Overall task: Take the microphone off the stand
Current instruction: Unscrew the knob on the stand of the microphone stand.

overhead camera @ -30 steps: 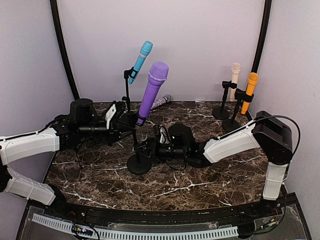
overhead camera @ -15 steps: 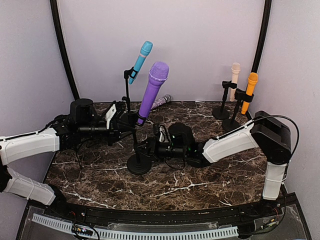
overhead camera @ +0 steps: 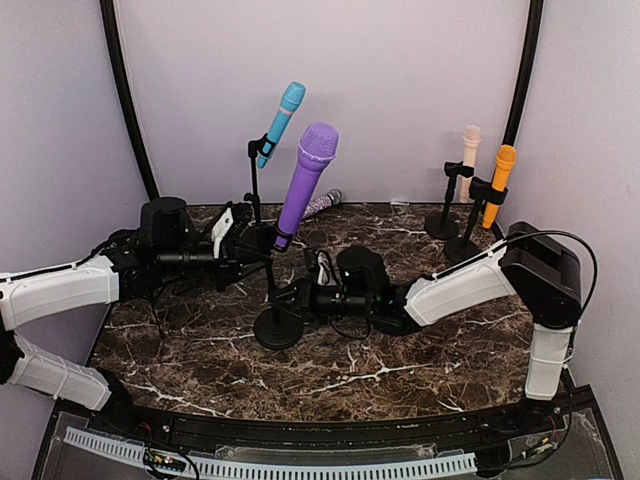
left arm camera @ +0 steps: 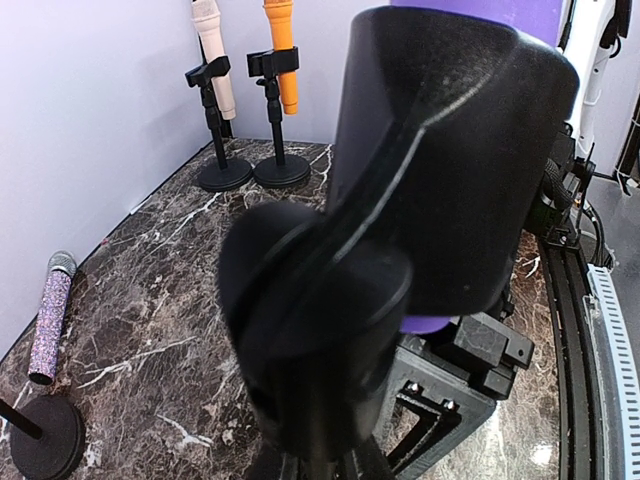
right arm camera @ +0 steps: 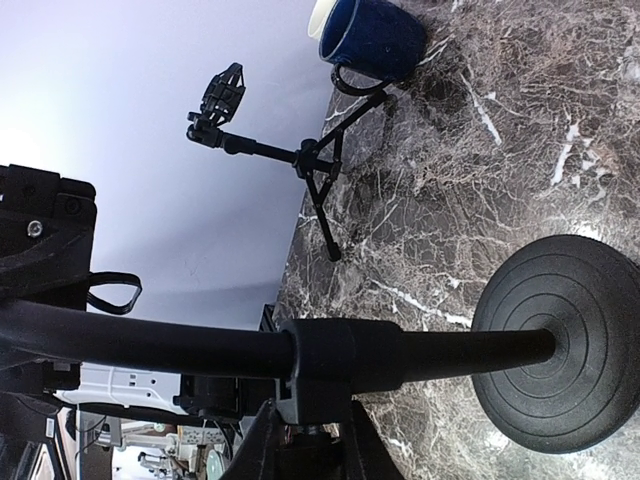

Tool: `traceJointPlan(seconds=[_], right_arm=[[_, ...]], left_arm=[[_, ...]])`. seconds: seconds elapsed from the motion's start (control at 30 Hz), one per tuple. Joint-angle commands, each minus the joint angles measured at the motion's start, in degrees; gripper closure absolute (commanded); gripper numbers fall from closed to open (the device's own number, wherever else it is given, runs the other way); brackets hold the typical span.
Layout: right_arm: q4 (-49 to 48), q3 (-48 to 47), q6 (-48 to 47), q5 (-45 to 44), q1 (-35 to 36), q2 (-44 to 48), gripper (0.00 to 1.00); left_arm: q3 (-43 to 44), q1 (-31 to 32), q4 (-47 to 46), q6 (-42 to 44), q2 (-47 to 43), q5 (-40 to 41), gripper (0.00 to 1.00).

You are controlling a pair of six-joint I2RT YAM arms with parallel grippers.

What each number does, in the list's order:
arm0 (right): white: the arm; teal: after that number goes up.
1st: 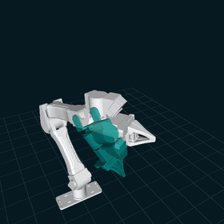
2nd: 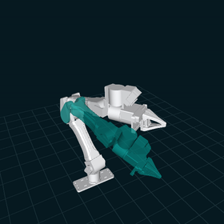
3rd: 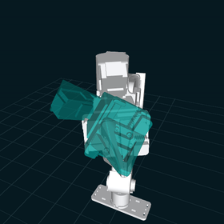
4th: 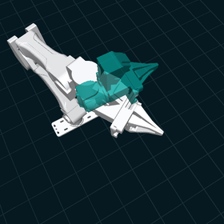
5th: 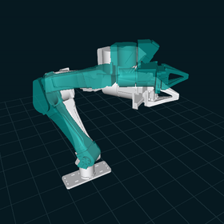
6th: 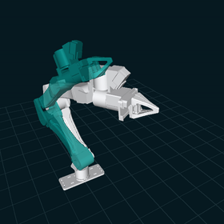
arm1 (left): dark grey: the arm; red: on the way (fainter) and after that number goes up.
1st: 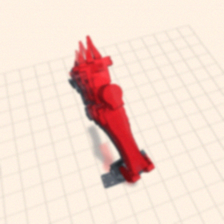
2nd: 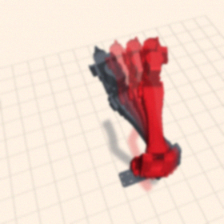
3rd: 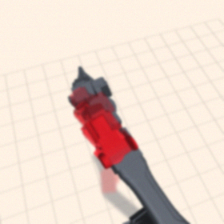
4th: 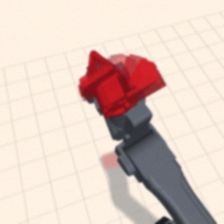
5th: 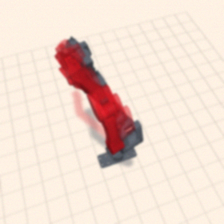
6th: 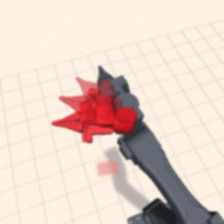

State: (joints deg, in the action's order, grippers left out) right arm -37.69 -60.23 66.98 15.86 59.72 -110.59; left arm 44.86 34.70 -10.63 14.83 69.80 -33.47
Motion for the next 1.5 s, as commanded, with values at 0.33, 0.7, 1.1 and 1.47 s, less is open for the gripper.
traceJointPlan(seconds=[0.33,0.7,1.1,1.47], right_arm=[[16.79,-6.04,-17.36,-12.15,2.18,2.24,1.0],[20.32,-6.13,-21.16,-18.54,4.1,4.42,0.73],[6.41,8.5,-30.18,-16.97,2.78,14.43,0.5],[4.32,9.26,-24.65,-13.17,0.58,15.62,0.51]], left_arm=[[0.05,1.07,4.13,1.6,0.84,-0.26,1.0],[0.05,1.05,4.32,1.61,1.18,0.01,1.0],[0.89,1.13,4.37,-2.03,1.15,1.71,1.0],[0.71,3.35,4.01,-12.66,0.01,18.25,1.0]])
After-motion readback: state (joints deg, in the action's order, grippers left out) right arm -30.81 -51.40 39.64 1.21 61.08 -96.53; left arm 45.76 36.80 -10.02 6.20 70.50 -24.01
